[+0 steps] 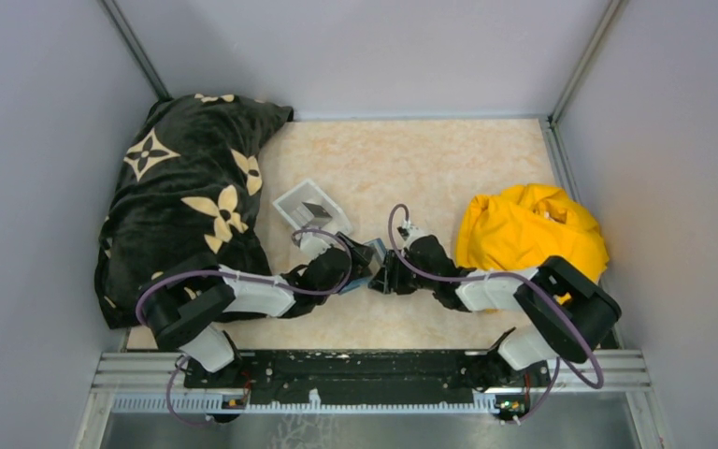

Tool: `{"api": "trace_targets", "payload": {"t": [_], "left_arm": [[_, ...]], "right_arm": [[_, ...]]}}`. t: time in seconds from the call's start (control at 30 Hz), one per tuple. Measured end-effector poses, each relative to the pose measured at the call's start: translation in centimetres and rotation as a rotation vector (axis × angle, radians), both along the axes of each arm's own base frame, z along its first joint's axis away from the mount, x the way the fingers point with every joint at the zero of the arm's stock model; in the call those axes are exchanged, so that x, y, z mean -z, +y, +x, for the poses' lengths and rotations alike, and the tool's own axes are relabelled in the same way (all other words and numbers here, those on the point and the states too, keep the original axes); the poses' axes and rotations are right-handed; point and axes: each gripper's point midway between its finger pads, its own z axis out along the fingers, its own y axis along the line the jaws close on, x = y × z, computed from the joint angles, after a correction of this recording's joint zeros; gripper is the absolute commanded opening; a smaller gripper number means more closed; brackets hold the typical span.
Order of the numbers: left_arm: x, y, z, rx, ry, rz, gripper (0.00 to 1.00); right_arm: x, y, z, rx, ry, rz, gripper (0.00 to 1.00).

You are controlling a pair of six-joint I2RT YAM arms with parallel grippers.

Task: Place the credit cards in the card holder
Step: Insert the credit card into the card holder.

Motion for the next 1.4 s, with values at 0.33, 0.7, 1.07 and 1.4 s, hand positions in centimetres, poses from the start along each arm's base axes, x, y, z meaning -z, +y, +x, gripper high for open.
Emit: {"api": "trace_targets", "payload": {"t": [0.33,0.7,1.07,1.4], "left_arm": [[-0.1,-1.7,0.4,0.081,0.000,-0.073,0.88],[-0.1,-2.5,0.4,0.120,-0.006,-0.087,0.86],[-0.4,-2.7,0.5,0.145,-0.017,-0.088,0.89],[-0.4,-3.9,1.6,0.152,0.051,0.021,0.92]], "right_arm": [[-1.0,-3.6,-1.0,0.073,-0.094,-0.154,0.19],[-0.7,-5.0,2.2,0.174,-0.149,-0.232,0.00],[-1.5,-2.7,5.2,0.172,-0.167,-0.168,0.00],[0.3,-1.6,5.8,0.167,-0.124,-0.137,0.00]]}}
